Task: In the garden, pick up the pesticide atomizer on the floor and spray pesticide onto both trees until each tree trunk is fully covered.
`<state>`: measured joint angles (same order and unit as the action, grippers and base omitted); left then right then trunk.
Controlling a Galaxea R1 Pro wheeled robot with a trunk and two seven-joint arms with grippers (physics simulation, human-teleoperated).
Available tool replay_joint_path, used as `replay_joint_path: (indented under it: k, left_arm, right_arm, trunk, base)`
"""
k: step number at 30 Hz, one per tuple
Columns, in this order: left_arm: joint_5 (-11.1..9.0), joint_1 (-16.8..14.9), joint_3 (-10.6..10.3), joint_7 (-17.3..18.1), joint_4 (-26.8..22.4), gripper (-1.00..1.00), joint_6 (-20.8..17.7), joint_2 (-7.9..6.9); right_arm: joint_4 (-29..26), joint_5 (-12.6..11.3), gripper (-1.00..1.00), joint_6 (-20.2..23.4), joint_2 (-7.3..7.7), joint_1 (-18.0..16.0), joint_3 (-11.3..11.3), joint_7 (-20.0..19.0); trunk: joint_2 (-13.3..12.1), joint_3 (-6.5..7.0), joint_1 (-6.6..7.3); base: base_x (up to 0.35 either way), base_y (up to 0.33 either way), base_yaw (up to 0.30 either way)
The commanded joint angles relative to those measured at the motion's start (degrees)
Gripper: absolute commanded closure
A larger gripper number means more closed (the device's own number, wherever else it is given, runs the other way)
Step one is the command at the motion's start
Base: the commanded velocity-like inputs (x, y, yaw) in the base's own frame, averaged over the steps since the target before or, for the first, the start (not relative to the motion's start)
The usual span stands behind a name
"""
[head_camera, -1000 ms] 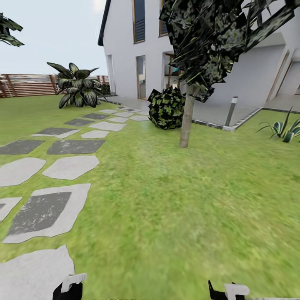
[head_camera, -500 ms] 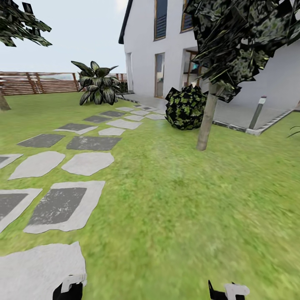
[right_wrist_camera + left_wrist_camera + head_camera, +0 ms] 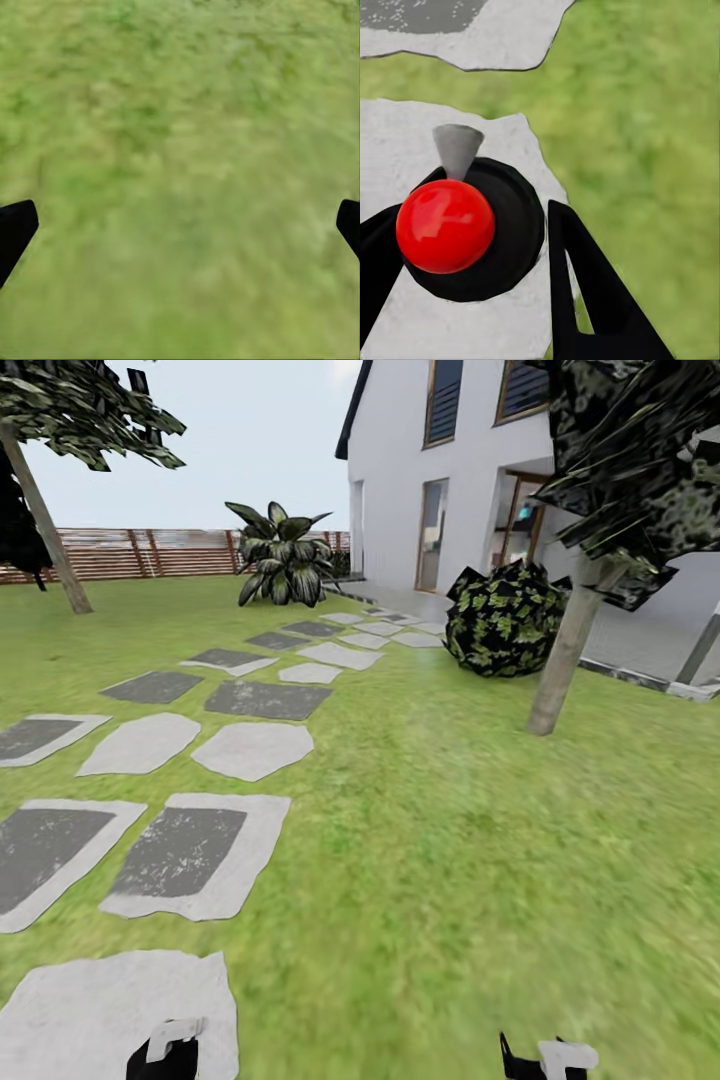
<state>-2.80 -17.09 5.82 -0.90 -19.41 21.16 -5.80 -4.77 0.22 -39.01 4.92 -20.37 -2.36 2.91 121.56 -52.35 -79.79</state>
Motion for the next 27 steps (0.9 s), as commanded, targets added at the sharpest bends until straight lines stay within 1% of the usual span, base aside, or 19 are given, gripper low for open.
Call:
replay_joint_path:
  k: [1, 27]
  left_arm:
    - [-0.28, -0.05, -0.11, -0.07, 0.07, 1.0, 0.19, 0.0]
    - [-0.3, -0.05, -0.11, -0.07, 0.07, 1.0, 0.18, 0.08]
  right_arm:
    - [0.03, 0.04, -1.0, -0.19, 0.0, -0.02, -0.19, -0.01]
    - [0.06, 0.04, -1.0, -0.19, 0.0, -0.02, -0.19, -0.01]
  trunk:
    - [0.02, -0.1, -0.02]
    - [0.02, -1.33, -0.02]
  base:
    - [0.291, 0.188, 0.252]
    - [0.291, 0.19, 0.252]
